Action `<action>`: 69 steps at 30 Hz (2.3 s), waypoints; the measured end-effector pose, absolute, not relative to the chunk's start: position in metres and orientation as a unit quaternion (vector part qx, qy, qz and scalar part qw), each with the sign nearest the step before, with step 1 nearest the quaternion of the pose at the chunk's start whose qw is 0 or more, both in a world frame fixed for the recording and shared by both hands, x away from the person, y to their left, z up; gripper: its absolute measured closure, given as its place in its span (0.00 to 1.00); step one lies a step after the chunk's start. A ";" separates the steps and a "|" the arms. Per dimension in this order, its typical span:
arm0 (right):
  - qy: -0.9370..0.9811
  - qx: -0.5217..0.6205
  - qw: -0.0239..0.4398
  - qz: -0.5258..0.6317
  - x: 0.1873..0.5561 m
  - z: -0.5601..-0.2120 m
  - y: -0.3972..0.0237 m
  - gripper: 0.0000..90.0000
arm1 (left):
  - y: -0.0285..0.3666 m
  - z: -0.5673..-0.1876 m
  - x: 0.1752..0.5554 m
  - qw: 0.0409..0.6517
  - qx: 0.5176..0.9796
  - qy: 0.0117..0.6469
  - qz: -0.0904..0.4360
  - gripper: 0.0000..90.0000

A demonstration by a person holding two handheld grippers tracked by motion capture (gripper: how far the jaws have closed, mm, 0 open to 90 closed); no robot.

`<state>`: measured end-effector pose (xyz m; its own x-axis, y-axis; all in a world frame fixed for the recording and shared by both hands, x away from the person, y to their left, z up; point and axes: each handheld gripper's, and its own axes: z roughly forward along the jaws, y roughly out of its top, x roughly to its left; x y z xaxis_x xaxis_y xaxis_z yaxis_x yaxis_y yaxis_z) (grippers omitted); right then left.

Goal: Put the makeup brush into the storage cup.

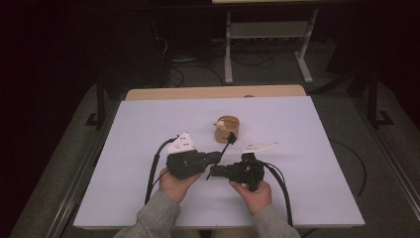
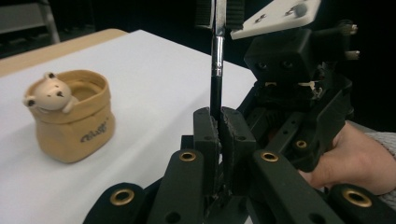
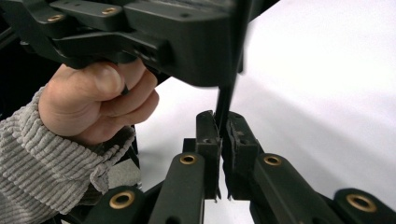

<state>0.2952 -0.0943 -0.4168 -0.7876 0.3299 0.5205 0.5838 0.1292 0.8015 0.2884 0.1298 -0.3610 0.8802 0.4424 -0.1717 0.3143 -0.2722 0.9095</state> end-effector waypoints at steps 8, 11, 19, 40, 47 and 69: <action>-0.764 -0.301 0.091 -0.563 0.293 -0.413 -0.094 0.94 | 0.131 -0.362 0.287 0.553 0.798 0.233 0.053 0.94; -0.775 -0.297 0.080 -0.552 0.292 -0.410 -0.094 0.94 | 0.132 -0.362 0.287 0.553 0.800 0.228 0.045 0.92; -0.816 -0.279 0.044 -0.505 0.289 -0.399 -0.100 0.94 | 0.132 -0.366 0.286 0.530 0.818 0.221 0.024 0.86; -0.844 -0.247 0.017 -0.476 0.283 -0.393 -0.106 0.77 | 0.138 -0.367 0.284 0.527 0.822 0.216 0.012 0.96; -0.836 -0.248 0.009 -0.490 0.285 -0.384 -0.121 0.74 | 0.143 -0.370 0.285 0.522 0.824 0.220 0.009 0.96; -0.829 -0.213 0.003 -0.516 0.296 -0.348 -0.110 0.83 | 0.133 -0.374 0.281 0.510 0.836 0.203 0.009 0.96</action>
<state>0.2958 -0.1104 -0.3481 -0.9094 0.3496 0.2255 0.3567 0.3761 0.8552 0.2814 0.1331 -0.3741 0.9173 0.3487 -0.1924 0.3305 -0.3969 0.8563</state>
